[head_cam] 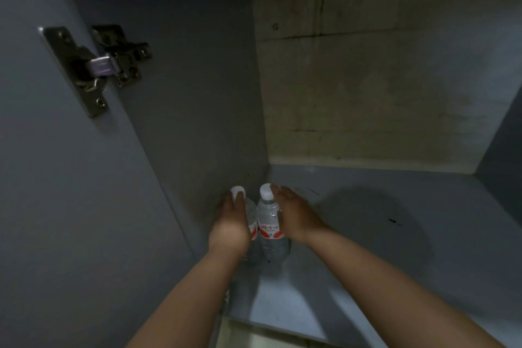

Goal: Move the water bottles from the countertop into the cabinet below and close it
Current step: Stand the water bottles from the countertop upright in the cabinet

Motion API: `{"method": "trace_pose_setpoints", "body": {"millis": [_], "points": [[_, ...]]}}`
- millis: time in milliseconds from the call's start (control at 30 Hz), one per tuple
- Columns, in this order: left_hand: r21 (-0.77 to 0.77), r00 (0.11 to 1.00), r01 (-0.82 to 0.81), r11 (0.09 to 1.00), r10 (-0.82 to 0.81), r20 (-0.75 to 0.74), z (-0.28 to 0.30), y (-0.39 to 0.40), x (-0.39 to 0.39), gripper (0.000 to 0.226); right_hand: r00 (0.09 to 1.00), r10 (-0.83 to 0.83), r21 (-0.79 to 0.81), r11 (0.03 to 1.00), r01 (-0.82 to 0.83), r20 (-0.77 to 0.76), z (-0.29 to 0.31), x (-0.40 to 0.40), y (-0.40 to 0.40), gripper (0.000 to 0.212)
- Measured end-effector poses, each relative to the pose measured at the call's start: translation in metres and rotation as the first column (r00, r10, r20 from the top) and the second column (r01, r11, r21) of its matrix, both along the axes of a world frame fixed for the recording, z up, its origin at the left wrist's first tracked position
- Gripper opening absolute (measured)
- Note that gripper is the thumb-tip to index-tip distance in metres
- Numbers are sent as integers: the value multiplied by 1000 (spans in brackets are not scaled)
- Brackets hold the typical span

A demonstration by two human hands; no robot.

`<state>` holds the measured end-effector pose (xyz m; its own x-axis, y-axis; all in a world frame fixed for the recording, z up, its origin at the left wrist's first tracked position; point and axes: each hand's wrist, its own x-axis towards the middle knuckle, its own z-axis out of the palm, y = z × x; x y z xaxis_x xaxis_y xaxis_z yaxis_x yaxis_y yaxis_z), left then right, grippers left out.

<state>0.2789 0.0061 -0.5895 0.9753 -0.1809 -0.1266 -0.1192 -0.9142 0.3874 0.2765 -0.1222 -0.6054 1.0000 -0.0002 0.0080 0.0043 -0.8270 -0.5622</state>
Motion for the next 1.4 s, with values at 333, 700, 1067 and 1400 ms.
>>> {"method": "trace_pose_setpoints", "body": {"millis": [333, 700, 1067, 1400], "points": [[325, 987, 130, 937, -153, 48, 47, 9, -87, 49, 993, -17, -370, 927, 60, 119, 52, -101, 13, 45], [231, 992, 67, 971, -40, -120, 290, 26, -211, 48, 982, -113, -331, 942, 57, -153, 275, -226, 44, 45], [204, 990, -63, 977, 36, 133, 524, 18, -211, 48, 984, -87, -263, 957, 126, 157, 498, -227, 19, 44], [101, 963, 84, 991, -107, 248, 596, -75, -102, 48, 879, -331, -304, 846, 437, 342, 598, -149, -132, 32]]}}
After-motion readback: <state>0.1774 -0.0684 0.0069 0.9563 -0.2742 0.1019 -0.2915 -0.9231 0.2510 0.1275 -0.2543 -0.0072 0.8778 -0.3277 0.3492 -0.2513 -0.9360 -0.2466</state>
